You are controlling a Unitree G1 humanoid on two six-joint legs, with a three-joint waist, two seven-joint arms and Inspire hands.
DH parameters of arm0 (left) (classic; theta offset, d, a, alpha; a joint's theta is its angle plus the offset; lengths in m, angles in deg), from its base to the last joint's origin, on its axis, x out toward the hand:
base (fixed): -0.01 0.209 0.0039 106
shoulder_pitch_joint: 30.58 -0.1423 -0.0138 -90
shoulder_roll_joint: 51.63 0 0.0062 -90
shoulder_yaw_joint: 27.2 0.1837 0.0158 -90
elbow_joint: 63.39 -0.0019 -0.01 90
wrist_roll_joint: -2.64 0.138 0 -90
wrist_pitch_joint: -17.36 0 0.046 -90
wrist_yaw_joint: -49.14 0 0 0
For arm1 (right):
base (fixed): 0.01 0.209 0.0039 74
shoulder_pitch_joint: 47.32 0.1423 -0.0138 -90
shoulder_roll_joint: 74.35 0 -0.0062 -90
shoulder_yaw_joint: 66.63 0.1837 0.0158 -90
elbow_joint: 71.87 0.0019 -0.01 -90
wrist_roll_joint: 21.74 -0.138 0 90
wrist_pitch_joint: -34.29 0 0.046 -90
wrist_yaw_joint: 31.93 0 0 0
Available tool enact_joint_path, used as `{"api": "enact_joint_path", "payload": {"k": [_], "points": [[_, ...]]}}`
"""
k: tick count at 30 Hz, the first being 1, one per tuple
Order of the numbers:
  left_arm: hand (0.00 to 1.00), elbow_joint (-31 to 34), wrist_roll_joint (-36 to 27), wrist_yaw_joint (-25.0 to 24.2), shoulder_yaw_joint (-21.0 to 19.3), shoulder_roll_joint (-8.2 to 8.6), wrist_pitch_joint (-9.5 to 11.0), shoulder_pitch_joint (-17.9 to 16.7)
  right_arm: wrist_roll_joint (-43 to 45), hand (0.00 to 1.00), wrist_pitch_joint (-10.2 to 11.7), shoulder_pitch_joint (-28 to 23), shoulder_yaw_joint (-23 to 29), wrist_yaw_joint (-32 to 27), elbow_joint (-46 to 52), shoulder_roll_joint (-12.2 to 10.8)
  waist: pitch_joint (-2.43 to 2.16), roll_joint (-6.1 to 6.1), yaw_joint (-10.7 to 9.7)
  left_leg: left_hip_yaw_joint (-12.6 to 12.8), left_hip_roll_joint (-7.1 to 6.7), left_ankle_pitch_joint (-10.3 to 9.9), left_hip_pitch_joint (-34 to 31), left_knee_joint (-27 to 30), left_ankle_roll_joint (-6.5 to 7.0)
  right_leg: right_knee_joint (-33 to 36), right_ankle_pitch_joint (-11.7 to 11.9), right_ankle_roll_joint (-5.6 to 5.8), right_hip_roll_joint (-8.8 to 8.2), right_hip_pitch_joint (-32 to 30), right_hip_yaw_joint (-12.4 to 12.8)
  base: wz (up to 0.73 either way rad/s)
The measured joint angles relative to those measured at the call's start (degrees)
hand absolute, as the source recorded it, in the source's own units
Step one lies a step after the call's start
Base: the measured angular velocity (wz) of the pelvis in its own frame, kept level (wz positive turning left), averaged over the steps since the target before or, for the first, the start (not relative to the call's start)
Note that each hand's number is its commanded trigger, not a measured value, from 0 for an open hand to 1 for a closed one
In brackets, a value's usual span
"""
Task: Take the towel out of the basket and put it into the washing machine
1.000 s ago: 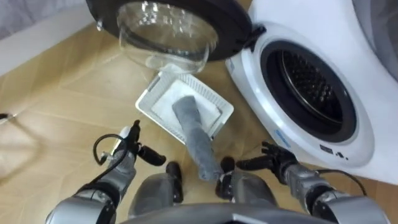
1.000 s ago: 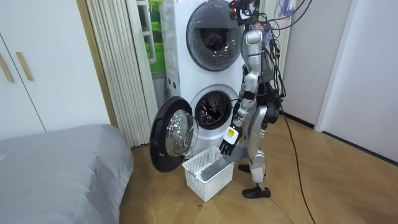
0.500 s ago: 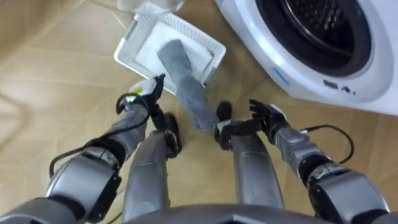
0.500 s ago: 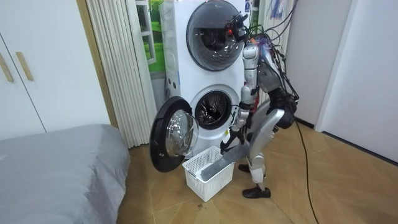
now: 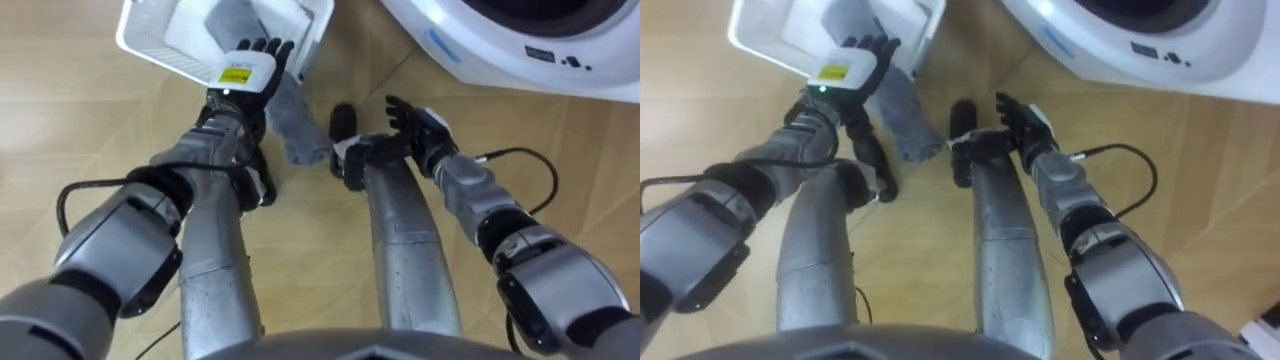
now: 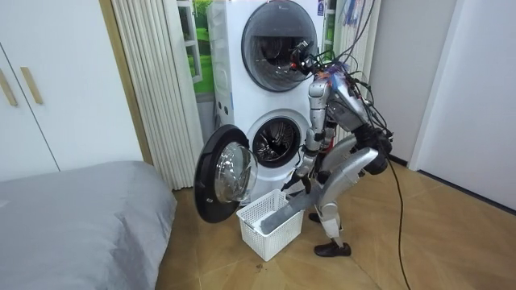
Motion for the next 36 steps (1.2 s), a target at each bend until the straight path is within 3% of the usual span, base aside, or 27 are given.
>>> {"api": "enact_joint_path", "payload": {"k": [6, 9, 10, 12, 20, 28, 36], "points": [[0.0, 0.2, 0.6, 0.3, 4.5, -0.04, 1.2, 0.9, -4.1, 0.0, 1.2, 0.0, -2.0, 0.9, 0.1, 0.0, -0.02, -0.03, -0.9, -0.4, 0.88, -1.5, -3.8, 3.7, 0.16, 3.0, -1.1, -0.44, -0.54, -3.4, -0.7, -0.03], [0.0, 1.9, 1.3, 0.1, 6.2, -0.91, 1.2, 0.7, -4.1, 0.0, 1.2, 0.0, -2.1, 1.1, 1.5, 0.0, -0.02, -0.04, -1.1, -0.4, 0.99, -1.9, -5.1, 4.7, 0.34, 4.0, -1.4, -0.39, -0.6, -4.7, -0.6, 0.0], [0.13, 2.7, 1.3, 0.0, 6.7, -1.05, 1.2, 0.6, -4.1, 0.0, 1.3, 0.0, -2.3, 1.2, 1.8, 0.0, -0.04, -0.06, -1.2, -0.4, 0.87, -2.0, -5.3, 5.0, 0.38, 4.4, -1.6, -0.29, -0.62, -5.1, -0.4, 0.0], [1.0, 3.2, 1.1, -0.3, 7.5, -1.16, 1.3, 0.7, -4.3, 0.0, 1.5, 0.0, -2.6, 1.3, 2.0, 0.2, -0.05, -0.1, -1.2, -0.3, 0.95, -2.1, -5.4, 5.0, 0.5, 4.4, -1.6, -0.24, -0.65, -5.3, -0.3, -0.02], [1.0, 2.7, -1.3, -9.2, 11.6, -1.99, 1.4, 2.0, -3.0, 0.0, 2.1, 0.9, -4.7, 1.7, 3.9, -0.2, -0.05, -0.55, -3.2, 0.2, 1.77, -2.4, -5.9, 4.7, 0.66, 3.9, -1.6, -0.21, -0.42, -5.9, -0.2, -0.02], [1.0, 3.0, -1.3, -16.2, 13.0, -2.04, 1.4, 4.2, -3.2, 0.0, 3.8, 2.2, -5.2, 2.0, 3.5, -0.3, -0.25, -1.67, -3.6, 0.2, 1.73, -2.4, -5.6, 3.9, 0.52, 3.2, -1.6, -0.2, -0.27, -5.7, -0.1, 0.0], [1.0, 3.4, -3.5, -20.0, 15.4, -1.93, 1.3, 1.8, -3.3, 0.0, 3.6, 2.1, -6.3, 0.8, -0.3, -0.6, -0.34, -1.91, -3.7, 0.1, 1.8, -2.4, -1.8, 3.4, 0.56, 2.1, -1.4, 0.03, 0.03, -1.6, -0.2, -0.01]]}}
